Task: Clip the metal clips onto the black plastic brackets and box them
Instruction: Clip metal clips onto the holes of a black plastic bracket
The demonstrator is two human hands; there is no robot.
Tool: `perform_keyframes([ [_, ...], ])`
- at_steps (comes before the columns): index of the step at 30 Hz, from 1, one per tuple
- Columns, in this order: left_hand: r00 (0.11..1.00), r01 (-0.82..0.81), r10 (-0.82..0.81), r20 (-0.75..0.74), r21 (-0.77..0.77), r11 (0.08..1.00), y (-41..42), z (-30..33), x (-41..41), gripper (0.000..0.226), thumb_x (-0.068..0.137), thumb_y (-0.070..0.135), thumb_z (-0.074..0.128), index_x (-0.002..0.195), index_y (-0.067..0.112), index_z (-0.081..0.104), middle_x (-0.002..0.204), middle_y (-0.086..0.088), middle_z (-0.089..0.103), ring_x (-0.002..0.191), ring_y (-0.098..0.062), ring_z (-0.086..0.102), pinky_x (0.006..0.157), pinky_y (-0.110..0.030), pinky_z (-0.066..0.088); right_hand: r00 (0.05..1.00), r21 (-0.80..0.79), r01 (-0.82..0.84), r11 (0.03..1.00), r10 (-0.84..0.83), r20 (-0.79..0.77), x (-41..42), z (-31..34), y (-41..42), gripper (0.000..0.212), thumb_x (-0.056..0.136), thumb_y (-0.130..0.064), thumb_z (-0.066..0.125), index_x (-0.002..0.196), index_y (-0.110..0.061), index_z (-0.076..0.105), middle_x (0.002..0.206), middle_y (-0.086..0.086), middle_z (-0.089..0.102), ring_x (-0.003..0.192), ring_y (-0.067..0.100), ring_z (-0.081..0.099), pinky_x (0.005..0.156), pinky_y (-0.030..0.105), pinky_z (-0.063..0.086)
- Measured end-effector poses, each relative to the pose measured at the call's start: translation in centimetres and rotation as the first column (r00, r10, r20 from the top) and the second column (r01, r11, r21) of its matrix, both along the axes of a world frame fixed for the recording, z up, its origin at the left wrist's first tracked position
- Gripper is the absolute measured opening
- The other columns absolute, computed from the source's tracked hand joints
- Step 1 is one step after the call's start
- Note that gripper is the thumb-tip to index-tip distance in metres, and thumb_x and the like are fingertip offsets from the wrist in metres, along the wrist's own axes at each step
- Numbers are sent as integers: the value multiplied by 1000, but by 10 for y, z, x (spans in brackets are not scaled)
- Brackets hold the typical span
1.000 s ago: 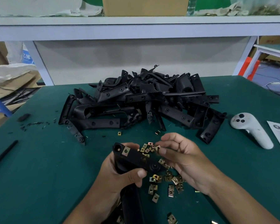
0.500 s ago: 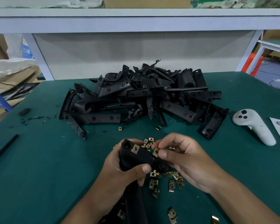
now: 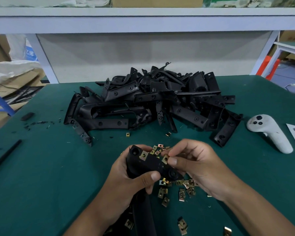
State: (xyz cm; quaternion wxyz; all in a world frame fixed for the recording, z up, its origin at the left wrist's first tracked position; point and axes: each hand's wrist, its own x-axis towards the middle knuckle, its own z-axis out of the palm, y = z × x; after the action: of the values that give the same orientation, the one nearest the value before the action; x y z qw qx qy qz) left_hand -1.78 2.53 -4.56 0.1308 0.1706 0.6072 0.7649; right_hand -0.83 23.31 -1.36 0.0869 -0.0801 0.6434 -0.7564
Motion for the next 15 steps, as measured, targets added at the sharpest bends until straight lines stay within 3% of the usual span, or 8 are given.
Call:
perform_keyframes([
  [3,1000,10,-10,-3,-7,1000,0,0,0,45,72,28,87,111,28,64,61,-3,61,54,-15,55,58,-20,48,999,38,-9,999,10,-37,0,1,2,12,73,-23,88,79,-26,78,94,5,78,73,8,66,60,19,50],
  [8,998,-56,56,-12,-25,998,2,1,1,40,72,33,87,105,29,64,61,-4,59,54,-15,54,56,-20,47,994,122,30,992,-18,-106,0,3,5,8,80,-28,80,88,-28,78,97,10,76,76,8,65,61,20,51],
  [12,998,-56,56,-27,-26,998,3,0,1,43,69,31,89,104,28,65,64,-2,62,54,-15,55,56,-20,49,999,89,-2,996,6,-35,1,-2,1,14,85,-27,77,100,-24,77,88,-5,69,81,9,62,69,21,51],
  [15,998,-55,55,-27,-12,998,4,0,1,44,69,28,90,105,28,66,64,-3,62,54,-14,57,56,-20,49,1000,10,-3,1000,3,30,2,-4,-4,12,82,-26,82,93,-21,79,85,-3,67,81,10,63,75,22,54],
])
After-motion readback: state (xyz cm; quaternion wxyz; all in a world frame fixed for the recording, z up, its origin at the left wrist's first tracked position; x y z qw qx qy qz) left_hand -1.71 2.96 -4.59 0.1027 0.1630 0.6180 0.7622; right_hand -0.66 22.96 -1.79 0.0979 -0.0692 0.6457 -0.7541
